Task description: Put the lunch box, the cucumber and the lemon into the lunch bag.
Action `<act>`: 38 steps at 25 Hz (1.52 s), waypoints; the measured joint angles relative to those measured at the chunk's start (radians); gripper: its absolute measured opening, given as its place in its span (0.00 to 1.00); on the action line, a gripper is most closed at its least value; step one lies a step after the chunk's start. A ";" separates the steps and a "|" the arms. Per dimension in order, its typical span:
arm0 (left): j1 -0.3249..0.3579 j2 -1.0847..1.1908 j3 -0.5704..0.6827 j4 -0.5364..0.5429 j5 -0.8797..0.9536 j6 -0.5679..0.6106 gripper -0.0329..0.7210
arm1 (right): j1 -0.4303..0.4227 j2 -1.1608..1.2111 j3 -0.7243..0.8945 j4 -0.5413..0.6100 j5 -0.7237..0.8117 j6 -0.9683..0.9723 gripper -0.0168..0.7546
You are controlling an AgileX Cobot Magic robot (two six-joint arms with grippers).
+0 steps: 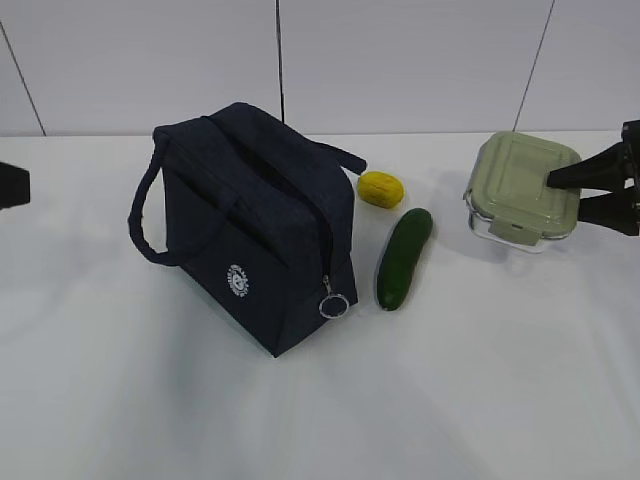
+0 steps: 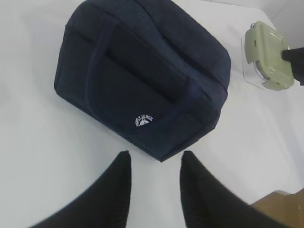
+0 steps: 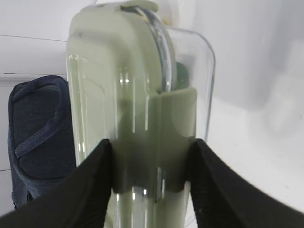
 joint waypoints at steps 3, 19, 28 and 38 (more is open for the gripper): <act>-0.001 0.090 -0.062 -0.023 0.000 0.011 0.44 | 0.000 0.000 0.000 0.000 0.000 0.000 0.49; -0.336 0.528 -0.257 -0.138 -0.224 0.007 0.54 | 0.000 0.000 0.000 0.000 0.000 0.000 0.49; -0.336 0.654 -0.349 -0.193 -0.245 -0.009 0.54 | 0.002 0.000 0.000 0.000 0.000 0.000 0.49; -0.336 0.686 -0.358 -0.195 -0.274 -0.013 0.46 | 0.002 0.000 0.000 0.002 0.000 0.000 0.49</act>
